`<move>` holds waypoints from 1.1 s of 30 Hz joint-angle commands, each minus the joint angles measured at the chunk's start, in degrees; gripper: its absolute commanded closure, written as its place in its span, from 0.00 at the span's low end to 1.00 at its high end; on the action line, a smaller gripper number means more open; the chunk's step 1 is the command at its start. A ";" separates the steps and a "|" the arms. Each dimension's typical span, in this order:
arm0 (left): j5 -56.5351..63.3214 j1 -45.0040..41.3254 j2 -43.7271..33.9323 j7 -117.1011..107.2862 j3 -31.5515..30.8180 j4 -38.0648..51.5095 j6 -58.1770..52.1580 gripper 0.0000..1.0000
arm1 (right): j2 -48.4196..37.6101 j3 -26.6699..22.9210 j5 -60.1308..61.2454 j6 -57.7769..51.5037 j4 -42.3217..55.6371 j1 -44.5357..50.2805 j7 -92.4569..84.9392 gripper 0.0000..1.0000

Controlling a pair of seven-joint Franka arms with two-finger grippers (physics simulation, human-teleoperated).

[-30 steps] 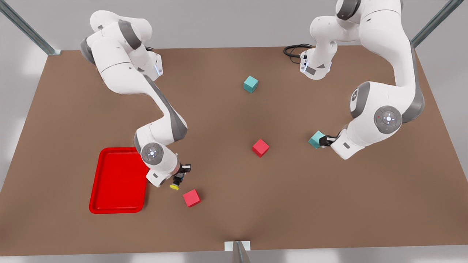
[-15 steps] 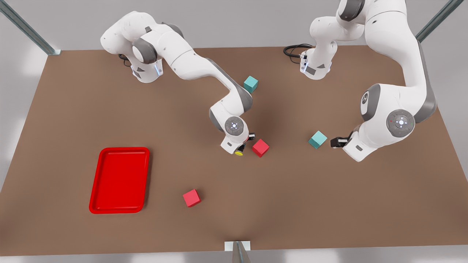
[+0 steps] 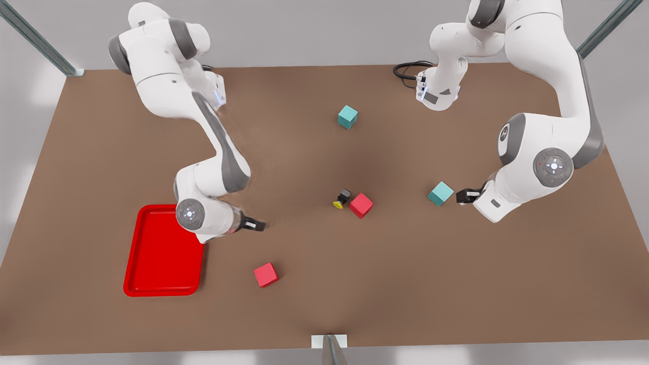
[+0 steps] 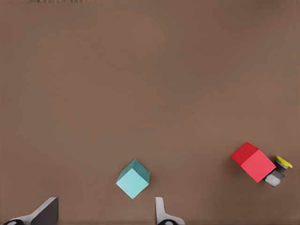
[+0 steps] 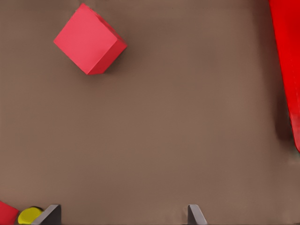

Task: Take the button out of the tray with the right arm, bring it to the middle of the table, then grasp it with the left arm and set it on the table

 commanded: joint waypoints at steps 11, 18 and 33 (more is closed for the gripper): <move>-0.40 -6.02 0.30 -0.16 -12.46 2.66 0.49 0.00 | -3.05 4.00 -8.84 -6.79 3.49 -26.59 -28.56 0.00; 2.23 -15.34 7.68 -7.82 -15.02 2.23 6.99 0.00 | -1.20 3.73 -11.30 -3.10 3.85 -26.14 -28.56 0.00; 6.71 -21.23 20.61 -8.34 -14.93 0.47 18.16 0.00 | 1.08 3.82 -11.30 0.06 3.76 -25.71 -28.39 0.00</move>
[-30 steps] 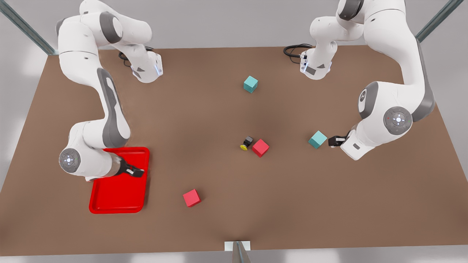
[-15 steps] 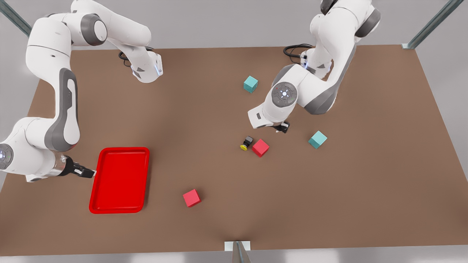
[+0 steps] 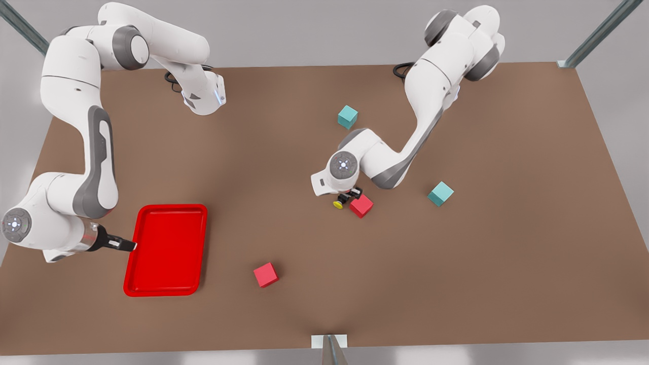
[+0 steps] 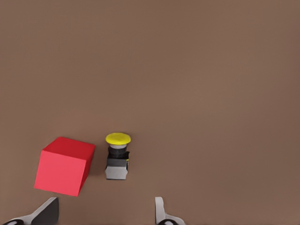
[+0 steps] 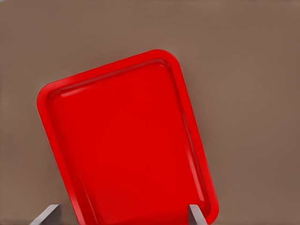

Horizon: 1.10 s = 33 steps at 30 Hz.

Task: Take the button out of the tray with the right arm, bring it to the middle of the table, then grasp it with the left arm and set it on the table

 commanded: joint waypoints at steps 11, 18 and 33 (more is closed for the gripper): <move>4.24 0.63 1.17 6.35 -0.20 -9.54 13.80 0.00 | 0.22 0.05 0.03 0.10 0.03 0.05 -4.60 0.00; 5.21 -0.08 2.75 3.81 0.06 -10.95 15.64 0.00 | 0.22 0.14 0.03 0.36 -0.41 0.14 -4.60 0.00; 8.81 -0.16 2.49 0.38 -0.03 -15.34 20.12 0.00 | 0.31 0.14 0.03 0.10 -0.59 0.14 -4.60 0.00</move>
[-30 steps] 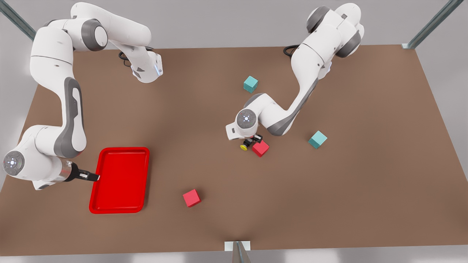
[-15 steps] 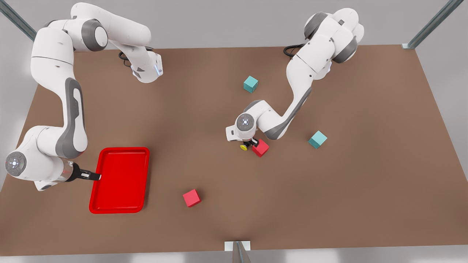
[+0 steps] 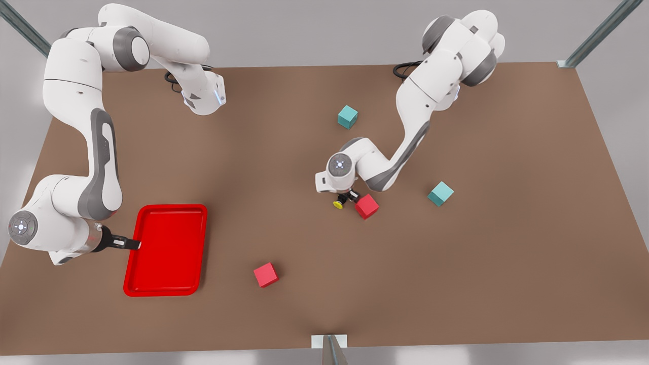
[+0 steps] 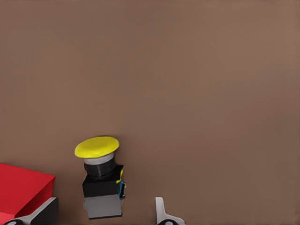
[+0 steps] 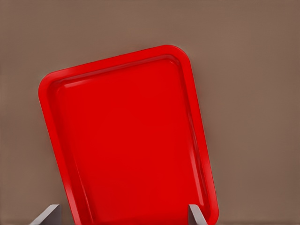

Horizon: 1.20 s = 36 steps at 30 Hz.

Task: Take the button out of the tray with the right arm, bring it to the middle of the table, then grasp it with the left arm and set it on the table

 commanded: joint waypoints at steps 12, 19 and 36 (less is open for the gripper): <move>0.68 -0.05 -1.93 -5.57 -0.01 -3.78 1.47 0.00 | 0.20 0.10 0.05 -0.21 -0.06 0.00 -0.80 0.00; 0.86 -0.05 -0.61 -5.57 0.16 -3.69 2.70 0.00 | 0.20 0.10 0.05 -0.38 -0.06 0.00 -0.80 0.00; 2.88 0.57 2.03 -7.94 0.34 -1.14 4.63 0.00 | 0.38 0.18 0.05 -0.21 -0.06 0.09 -0.71 0.00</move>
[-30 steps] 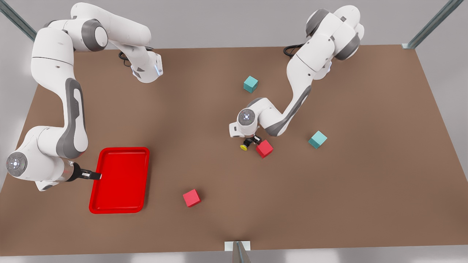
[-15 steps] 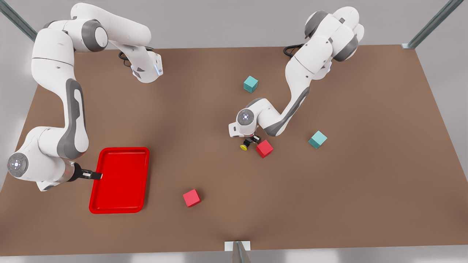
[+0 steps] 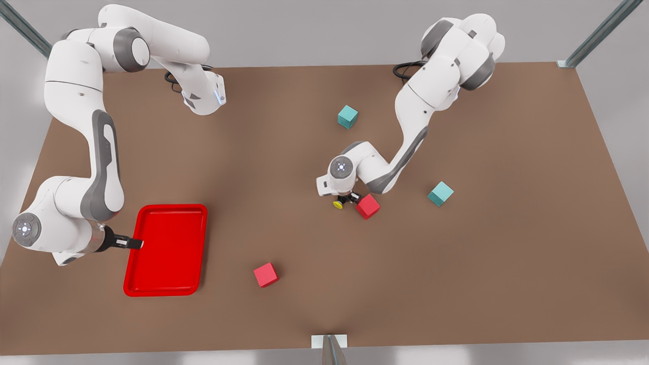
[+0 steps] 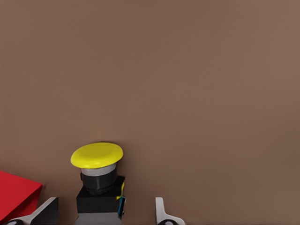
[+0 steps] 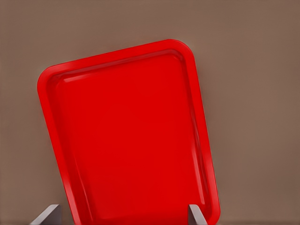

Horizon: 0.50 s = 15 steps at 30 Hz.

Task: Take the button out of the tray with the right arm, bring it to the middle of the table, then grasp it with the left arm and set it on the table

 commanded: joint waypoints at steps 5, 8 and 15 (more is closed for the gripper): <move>1.18 -0.04 0.22 -3.34 -0.02 -0.11 0.98 0.00 | -0.14 0.01 -0.07 0.47 0.24 -0.23 -0.43 0.00; 1.18 -0.40 0.22 -3.96 -0.02 -0.11 0.98 0.12 | -0.23 -0.08 -0.07 -0.14 0.51 -0.59 -0.43 0.00; 1.18 -0.31 0.22 -5.10 -0.02 -0.11 0.89 0.45 | -1.02 -0.08 -0.60 -0.93 0.16 -0.50 0.28 0.00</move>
